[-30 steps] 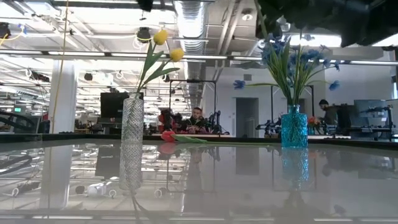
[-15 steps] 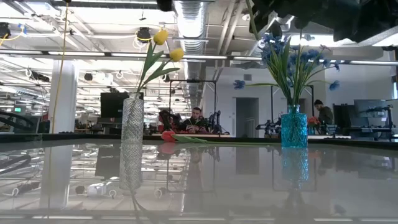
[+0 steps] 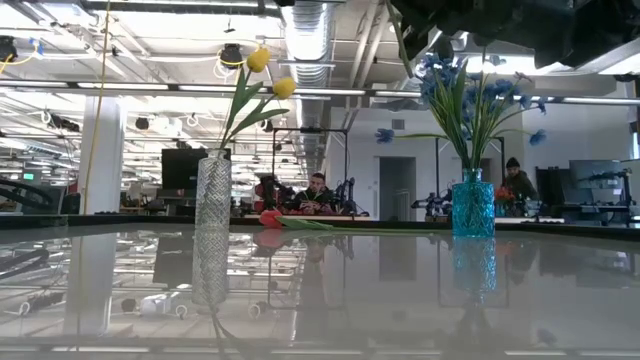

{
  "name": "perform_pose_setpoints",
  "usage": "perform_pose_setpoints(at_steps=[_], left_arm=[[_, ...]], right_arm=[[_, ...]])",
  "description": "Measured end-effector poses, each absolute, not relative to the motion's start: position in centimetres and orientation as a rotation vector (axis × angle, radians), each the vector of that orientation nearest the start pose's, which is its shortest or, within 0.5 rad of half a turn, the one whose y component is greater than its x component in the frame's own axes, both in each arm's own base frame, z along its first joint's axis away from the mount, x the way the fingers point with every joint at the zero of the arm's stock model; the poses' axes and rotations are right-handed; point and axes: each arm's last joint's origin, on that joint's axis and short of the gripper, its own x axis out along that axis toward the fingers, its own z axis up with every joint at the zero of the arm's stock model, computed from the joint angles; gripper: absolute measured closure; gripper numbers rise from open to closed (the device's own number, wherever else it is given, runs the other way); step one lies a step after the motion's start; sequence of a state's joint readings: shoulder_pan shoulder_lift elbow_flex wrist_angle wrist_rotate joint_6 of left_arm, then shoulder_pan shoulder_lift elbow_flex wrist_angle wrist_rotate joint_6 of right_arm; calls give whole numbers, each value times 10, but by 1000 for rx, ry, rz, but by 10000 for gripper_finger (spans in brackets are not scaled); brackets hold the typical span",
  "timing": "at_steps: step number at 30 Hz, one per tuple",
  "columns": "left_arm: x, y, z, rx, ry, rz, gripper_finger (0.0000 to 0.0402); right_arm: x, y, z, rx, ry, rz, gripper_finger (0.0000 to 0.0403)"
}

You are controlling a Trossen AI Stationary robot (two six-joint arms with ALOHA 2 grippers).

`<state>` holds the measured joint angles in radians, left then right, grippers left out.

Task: Sort flowers into vase by color
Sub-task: Put the bottom red flower into the transparent vase

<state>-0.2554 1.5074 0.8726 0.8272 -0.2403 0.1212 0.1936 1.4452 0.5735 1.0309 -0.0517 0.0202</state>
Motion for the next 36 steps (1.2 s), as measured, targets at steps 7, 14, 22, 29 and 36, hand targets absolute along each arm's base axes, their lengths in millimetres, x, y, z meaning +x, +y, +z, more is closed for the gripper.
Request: perform_pose_setpoints(at_steps=[7,14,22,29,36], left_arm=[[321,-77,289,106,-189,2,361],[321,-77,292,107,-221,5,399],[298,-71,307,72,-95,160,401],[231,-43,338,51,65,567,401],[181,-12,347,1,65,802,401]], right_arm=[[280,57,232,2,-157,245,360],[280,57,231,10,-152,247,278],[271,55,229,-41,29,246,172],[259,55,222,-62,211,261,145],[258,57,220,-45,230,267,145]])
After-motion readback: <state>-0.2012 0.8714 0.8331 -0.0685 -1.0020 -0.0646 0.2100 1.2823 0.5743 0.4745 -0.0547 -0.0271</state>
